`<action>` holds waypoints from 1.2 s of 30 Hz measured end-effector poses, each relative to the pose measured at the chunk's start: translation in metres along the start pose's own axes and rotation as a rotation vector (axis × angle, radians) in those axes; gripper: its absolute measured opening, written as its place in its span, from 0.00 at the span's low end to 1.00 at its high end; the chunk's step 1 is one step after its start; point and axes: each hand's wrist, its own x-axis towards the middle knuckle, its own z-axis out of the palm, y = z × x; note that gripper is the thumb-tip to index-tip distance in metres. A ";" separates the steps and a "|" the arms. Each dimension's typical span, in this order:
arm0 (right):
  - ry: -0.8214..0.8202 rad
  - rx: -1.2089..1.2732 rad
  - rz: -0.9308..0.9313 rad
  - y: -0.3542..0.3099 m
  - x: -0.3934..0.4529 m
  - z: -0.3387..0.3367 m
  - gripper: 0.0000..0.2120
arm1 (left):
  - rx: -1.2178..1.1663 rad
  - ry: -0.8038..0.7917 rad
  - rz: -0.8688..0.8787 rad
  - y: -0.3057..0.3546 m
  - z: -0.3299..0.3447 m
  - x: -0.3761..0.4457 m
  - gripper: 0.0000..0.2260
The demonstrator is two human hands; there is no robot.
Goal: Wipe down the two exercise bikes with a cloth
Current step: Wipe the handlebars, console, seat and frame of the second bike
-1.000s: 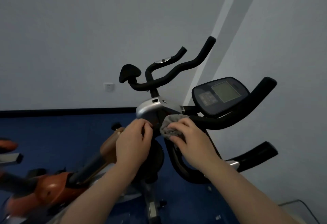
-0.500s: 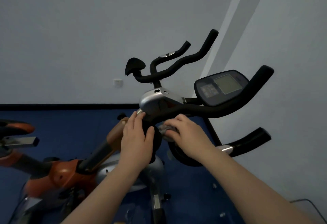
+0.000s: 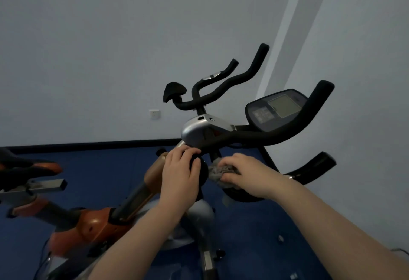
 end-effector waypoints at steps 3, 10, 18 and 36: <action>0.056 0.038 0.033 -0.009 0.009 0.004 0.12 | 0.097 -0.024 0.016 -0.002 0.000 0.002 0.11; 0.163 -0.019 0.121 -0.017 0.015 0.021 0.12 | 0.192 -0.192 0.095 -0.011 -0.009 0.027 0.04; 0.327 0.052 0.208 -0.034 0.022 0.031 0.16 | -0.005 -0.158 0.084 -0.017 -0.003 0.029 0.06; 0.140 -0.291 0.327 -0.040 -0.038 0.026 0.25 | -0.056 -0.199 0.181 -0.027 -0.006 0.032 0.05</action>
